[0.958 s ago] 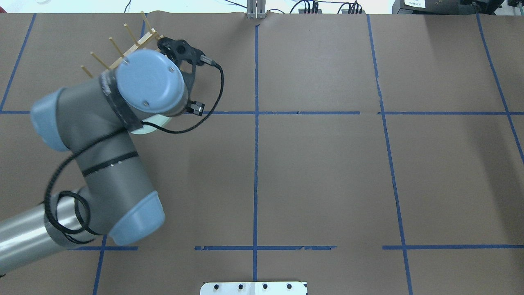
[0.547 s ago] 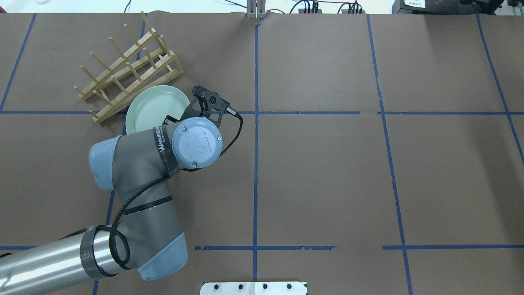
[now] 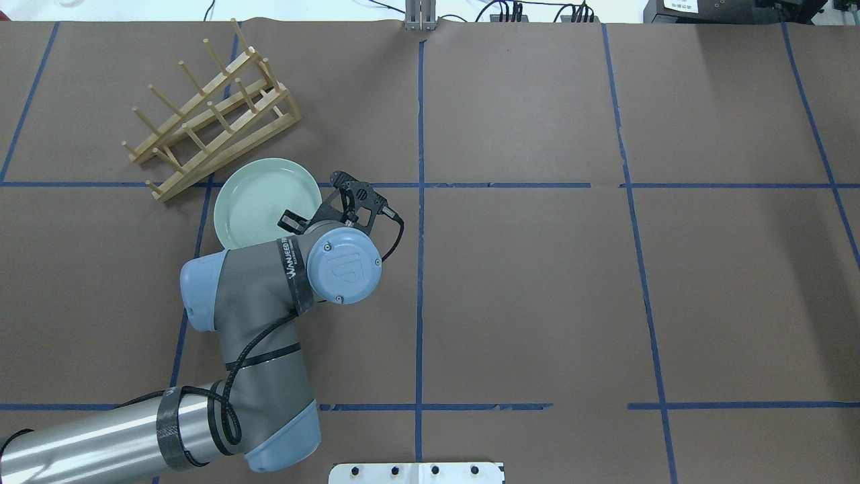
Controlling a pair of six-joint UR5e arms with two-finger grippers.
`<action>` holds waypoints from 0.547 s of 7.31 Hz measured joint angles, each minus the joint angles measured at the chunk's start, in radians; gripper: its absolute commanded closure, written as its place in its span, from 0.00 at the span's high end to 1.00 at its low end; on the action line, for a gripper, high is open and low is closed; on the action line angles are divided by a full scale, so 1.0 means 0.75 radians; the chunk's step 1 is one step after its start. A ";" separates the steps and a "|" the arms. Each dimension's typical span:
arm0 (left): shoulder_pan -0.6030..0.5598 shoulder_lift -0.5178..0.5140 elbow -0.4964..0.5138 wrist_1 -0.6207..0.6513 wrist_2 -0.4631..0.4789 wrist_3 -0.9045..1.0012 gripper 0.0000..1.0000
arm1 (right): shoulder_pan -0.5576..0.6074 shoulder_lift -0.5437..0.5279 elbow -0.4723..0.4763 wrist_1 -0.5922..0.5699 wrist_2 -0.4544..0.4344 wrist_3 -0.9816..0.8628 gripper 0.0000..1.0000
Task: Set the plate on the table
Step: 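Carry the plate toward the robot and tilt it flat with the left gripper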
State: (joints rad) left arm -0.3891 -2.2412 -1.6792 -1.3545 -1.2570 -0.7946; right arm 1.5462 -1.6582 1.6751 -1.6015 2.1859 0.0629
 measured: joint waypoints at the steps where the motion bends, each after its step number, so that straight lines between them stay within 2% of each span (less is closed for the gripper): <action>1: 0.002 -0.004 0.004 -0.014 0.006 0.028 1.00 | 0.000 0.000 0.000 0.000 0.000 0.000 1.00; 4: -0.003 -0.001 -0.050 -0.049 0.008 0.091 1.00 | 0.000 0.000 0.000 0.000 0.000 0.000 1.00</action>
State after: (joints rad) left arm -0.3914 -2.2422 -1.7165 -1.3914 -1.2514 -0.7261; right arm 1.5462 -1.6582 1.6751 -1.6015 2.1859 0.0629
